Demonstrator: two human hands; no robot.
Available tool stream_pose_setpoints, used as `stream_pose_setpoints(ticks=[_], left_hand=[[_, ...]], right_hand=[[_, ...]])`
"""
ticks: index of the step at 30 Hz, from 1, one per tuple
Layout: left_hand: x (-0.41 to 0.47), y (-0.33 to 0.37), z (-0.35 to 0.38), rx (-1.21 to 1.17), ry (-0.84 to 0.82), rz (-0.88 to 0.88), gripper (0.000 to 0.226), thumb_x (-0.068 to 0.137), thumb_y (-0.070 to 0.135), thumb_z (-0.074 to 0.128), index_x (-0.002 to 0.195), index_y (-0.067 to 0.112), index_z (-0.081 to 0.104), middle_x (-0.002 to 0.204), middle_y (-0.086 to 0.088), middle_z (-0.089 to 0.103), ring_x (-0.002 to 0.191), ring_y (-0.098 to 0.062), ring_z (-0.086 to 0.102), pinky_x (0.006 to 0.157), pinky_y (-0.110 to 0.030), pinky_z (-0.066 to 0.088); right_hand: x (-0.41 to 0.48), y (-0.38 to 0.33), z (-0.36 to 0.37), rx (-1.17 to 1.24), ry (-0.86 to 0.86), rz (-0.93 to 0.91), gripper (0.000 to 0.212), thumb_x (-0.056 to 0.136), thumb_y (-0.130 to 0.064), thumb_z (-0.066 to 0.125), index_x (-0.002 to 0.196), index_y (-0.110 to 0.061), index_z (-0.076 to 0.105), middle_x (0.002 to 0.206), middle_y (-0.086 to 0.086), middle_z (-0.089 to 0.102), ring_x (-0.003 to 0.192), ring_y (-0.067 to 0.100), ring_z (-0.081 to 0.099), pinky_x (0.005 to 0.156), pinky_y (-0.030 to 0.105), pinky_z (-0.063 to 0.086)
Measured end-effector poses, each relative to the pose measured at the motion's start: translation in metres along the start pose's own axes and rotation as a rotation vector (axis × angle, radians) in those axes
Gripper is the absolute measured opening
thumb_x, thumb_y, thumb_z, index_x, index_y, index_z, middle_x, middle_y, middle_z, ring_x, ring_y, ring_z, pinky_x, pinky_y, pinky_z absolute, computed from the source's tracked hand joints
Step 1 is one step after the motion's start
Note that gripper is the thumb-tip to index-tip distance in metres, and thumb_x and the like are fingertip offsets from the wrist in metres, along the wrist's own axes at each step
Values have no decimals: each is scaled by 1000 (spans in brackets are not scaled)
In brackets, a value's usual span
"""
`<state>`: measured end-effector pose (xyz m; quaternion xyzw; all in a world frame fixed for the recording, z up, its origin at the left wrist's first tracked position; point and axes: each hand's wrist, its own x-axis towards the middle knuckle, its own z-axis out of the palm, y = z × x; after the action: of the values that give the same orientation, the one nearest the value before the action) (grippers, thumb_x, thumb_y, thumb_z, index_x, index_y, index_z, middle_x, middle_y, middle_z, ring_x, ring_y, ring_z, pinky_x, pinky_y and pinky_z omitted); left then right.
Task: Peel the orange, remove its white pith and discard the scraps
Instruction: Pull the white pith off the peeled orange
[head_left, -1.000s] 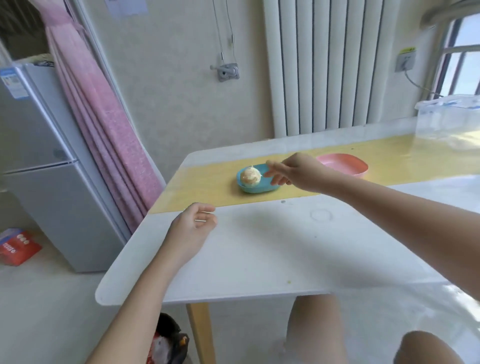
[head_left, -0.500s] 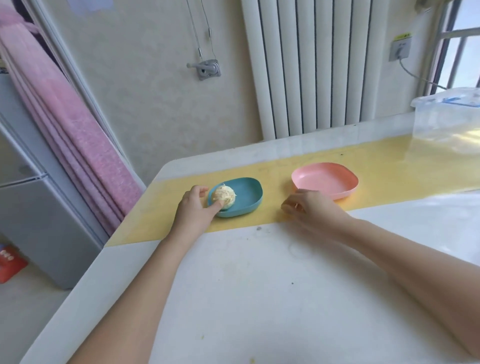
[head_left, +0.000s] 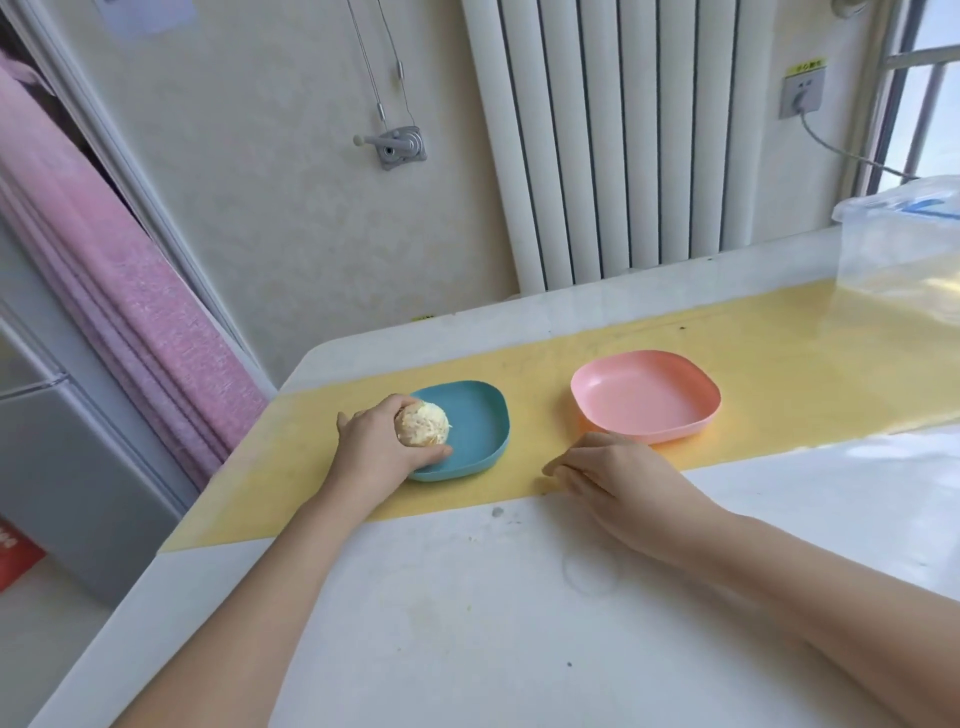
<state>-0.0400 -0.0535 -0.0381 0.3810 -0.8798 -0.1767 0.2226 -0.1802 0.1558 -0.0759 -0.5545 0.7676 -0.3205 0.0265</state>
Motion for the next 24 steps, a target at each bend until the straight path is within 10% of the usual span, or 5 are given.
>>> stream_pose_setpoints(ticks=[8,24], left_hand=[[-40,39,-10,-338,71,188,74,58,29,89,118,34,46,107,19,58,100,5,54,78,0,34],[-85,37,0,-341,-81,500,62,69,26,82,117,40,45,118,26,54,109,1,56,88,-9,42]], right_hand=[[-2,-17,-28,309,224,35,17,83,-25,71,100,-29,74,87,-16,66,81,0,60,68,10,44],[-19,-32,-27,129,200,-462,44,86,-41,62,124,-21,61,112,-7,59,96,4,58,80,19,48]])
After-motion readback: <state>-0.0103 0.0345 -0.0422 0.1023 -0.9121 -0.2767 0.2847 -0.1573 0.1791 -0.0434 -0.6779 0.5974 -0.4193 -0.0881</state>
